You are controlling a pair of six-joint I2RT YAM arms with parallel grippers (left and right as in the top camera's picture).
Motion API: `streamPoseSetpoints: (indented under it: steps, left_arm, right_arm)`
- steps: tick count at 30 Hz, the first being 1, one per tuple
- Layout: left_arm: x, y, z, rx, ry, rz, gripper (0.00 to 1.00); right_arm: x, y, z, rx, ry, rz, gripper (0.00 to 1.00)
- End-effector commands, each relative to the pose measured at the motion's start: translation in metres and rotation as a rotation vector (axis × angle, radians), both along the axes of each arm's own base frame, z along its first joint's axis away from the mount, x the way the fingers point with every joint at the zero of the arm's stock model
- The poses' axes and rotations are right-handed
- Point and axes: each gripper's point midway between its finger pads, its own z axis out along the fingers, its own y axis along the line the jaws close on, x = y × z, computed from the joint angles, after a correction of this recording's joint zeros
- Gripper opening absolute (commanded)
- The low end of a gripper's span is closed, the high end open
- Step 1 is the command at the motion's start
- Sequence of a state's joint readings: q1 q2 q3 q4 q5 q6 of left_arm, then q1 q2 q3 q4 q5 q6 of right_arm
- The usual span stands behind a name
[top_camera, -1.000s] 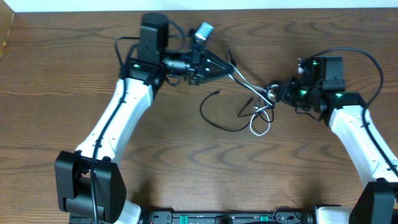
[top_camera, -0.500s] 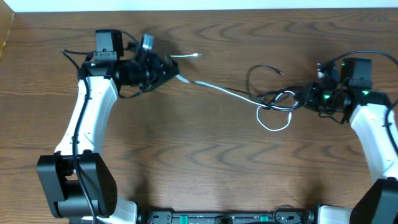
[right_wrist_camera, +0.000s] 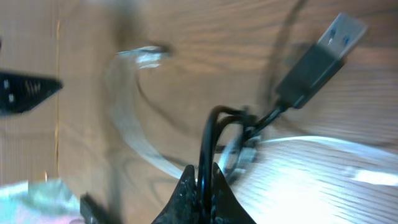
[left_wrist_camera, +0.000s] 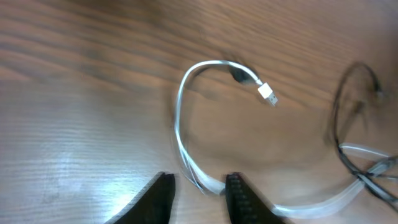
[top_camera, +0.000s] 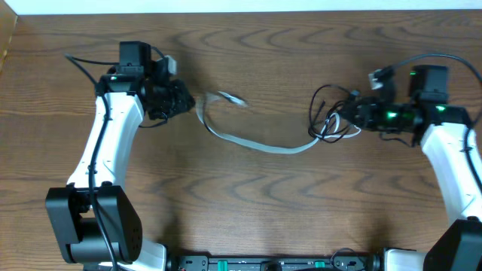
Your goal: Untangle cables
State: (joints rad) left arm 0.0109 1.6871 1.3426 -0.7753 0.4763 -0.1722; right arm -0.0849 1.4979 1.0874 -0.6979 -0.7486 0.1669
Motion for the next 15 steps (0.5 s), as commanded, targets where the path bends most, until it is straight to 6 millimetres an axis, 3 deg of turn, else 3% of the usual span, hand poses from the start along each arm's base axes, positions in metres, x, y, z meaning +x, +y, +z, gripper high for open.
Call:
streamPoseSetpoints:
  steps: [1, 4, 9, 15]
  left_arm:
    - [-0.021, -0.063, 0.026, -0.160, -0.140, -0.386, 0.47]
    - [-0.039, -0.103, 0.047, -0.312, -0.225, -0.582, 0.61]
    - [-0.054, -0.149, 0.054, -0.347, -0.276, -0.727, 0.61]
    - [-0.067, -0.197, 0.056, -0.356, -0.343, -0.865, 0.65]
  right_arm:
    - [-0.002, 0.022, 0.012, -0.007, -0.025, 0.043, 0.01]
    - [-0.002, 0.025, 0.013, -0.005, -0.025, 0.047, 0.01]
    - [-0.004, 0.034, 0.021, 0.054, -0.035, 0.079, 0.01]
    - [-0.006, 0.051, 0.047, 0.207, -0.102, 0.165, 0.01]
